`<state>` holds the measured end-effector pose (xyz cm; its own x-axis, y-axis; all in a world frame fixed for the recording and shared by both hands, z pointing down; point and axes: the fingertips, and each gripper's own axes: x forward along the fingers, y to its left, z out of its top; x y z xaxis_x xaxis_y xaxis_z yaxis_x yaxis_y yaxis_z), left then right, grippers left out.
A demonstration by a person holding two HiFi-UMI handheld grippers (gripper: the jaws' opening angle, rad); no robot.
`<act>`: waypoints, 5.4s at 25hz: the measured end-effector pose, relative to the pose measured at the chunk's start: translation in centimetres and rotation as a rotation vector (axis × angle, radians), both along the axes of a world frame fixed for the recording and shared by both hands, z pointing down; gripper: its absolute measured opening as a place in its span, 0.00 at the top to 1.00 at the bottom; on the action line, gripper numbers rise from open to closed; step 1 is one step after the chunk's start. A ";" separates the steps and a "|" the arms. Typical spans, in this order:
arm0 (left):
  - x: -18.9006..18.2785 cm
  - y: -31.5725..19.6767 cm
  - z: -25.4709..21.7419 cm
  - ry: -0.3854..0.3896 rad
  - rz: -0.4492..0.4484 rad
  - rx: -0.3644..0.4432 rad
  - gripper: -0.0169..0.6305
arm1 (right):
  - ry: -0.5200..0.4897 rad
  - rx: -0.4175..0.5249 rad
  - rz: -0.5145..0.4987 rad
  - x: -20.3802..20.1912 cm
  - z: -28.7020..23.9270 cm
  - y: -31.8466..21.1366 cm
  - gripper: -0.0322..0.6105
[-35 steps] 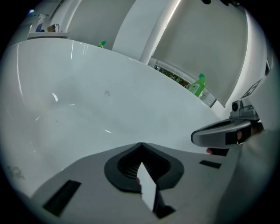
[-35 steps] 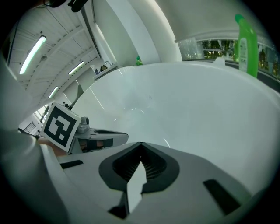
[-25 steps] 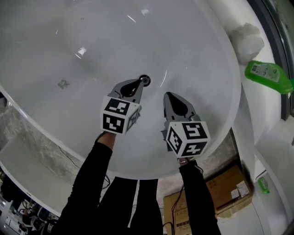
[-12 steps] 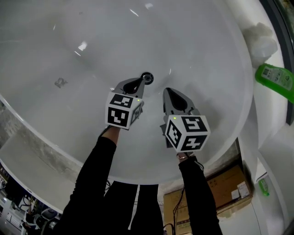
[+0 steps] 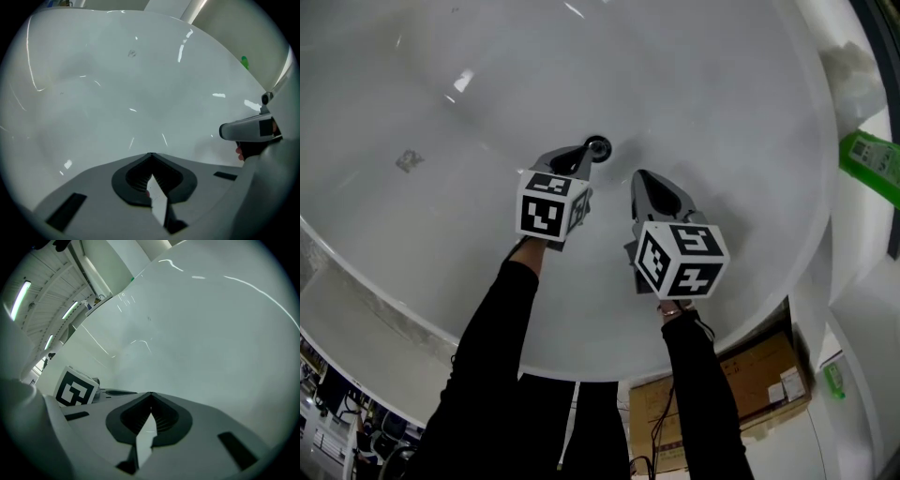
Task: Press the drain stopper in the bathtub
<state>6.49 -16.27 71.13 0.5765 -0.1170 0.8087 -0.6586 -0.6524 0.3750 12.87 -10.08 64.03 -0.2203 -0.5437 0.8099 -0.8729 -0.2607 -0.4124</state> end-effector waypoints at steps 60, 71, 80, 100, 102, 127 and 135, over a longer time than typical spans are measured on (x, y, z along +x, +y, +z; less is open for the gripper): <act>0.1 3.2 13.7 -0.127 -0.088 -0.176 0.96 | -0.028 -0.156 -0.023 -0.9 8.4 1.0 0.95; -0.3 3.4 14.5 -0.187 -0.125 -0.166 0.96 | -0.030 -0.166 -0.028 -1.1 9.3 1.1 0.95; -0.2 3.4 15.0 -0.193 -0.125 -0.167 0.96 | -0.031 -0.169 -0.030 -1.3 9.5 1.2 0.95; 0.1 3.7 13.4 -0.202 -0.074 -0.144 0.96 | -0.001 -0.148 -0.035 -0.3 7.7 0.2 0.95; 0.2 3.7 13.2 -0.191 -0.055 -0.143 0.96 | 0.003 -0.148 -0.036 -0.1 7.5 0.3 0.95; -0.4 2.5 2.7 -0.128 0.030 -0.046 0.96 | 0.055 -0.096 -0.068 -2.3 -0.8 0.2 0.95; -0.4 2.9 -2.3 -0.117 0.042 -0.021 0.96 | 0.067 -0.053 -0.054 -2.4 -5.2 0.2 0.95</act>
<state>6.05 -13.42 68.86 0.4817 -0.0773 0.8729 -0.6713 -0.6728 0.3109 10.48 -9.91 58.85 -0.1921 -0.4887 0.8510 -0.9114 -0.2326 -0.3393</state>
